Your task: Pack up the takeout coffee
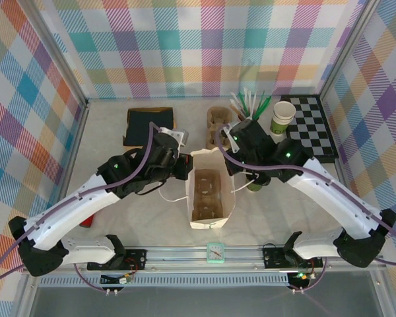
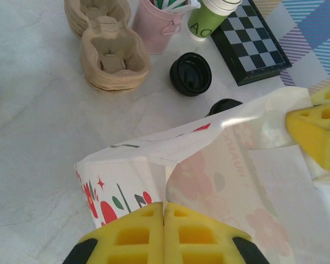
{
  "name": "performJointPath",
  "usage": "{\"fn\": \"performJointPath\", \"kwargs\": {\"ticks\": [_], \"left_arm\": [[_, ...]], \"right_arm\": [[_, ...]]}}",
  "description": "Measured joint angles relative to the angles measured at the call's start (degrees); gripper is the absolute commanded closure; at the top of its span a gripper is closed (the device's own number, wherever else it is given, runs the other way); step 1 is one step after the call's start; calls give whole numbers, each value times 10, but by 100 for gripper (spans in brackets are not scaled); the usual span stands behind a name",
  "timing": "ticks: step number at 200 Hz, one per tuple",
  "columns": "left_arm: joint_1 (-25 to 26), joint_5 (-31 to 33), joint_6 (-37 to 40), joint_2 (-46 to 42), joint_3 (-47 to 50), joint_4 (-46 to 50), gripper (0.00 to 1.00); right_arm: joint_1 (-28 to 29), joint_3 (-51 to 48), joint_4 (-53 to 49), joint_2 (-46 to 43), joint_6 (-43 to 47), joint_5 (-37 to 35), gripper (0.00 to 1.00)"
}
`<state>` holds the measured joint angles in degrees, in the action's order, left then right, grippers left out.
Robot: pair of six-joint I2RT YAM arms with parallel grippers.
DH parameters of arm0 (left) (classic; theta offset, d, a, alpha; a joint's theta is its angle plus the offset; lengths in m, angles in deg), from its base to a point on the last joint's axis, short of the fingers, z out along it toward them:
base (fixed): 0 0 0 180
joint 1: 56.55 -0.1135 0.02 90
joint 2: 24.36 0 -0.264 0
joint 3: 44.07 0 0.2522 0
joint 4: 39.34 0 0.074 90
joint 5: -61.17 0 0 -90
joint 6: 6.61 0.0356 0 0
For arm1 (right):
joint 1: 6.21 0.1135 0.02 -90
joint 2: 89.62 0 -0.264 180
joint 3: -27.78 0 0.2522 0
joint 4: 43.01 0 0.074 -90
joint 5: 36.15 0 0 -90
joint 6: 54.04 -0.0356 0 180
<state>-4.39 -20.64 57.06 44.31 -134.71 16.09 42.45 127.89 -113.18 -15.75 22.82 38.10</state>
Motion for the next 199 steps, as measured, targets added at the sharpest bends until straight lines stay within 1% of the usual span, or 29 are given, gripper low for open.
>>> {"fn": "performJointPath", "kwargs": {"ticks": [20,43,68,113,122,138,143,156,161,183,199], "left_arm": [[-11,-4,4,10,-1,0,94],[-22,-8,9,21,-1,0,88],[-35,-9,15,30,-3,-3,83],[-65,-11,32,45,-23,-11,79],[-71,-12,36,48,-29,-13,78],[-80,-13,43,54,-43,-13,74],[-82,-13,47,55,-48,-13,72],[-86,-13,53,58,-59,-13,67],[-87,-13,53,58,-64,-13,66],[-91,-4,69,58,-88,-11,58],[-95,3,79,55,-102,-11,52]], "right_arm": [[-10,0,7,12,11,3,96],[-22,0,15,27,24,7,96],[-33,2,16,44,37,14,95],[-54,20,19,69,58,18,93],[-58,23,24,73,62,19,91],[-63,32,26,82,68,21,82],[-64,36,28,85,67,21,76],[-67,51,28,93,71,22,56],[-67,56,28,95,77,22,51],[-68,76,24,98,81,24,38],[-68,101,12,98,84,24,27]]}}
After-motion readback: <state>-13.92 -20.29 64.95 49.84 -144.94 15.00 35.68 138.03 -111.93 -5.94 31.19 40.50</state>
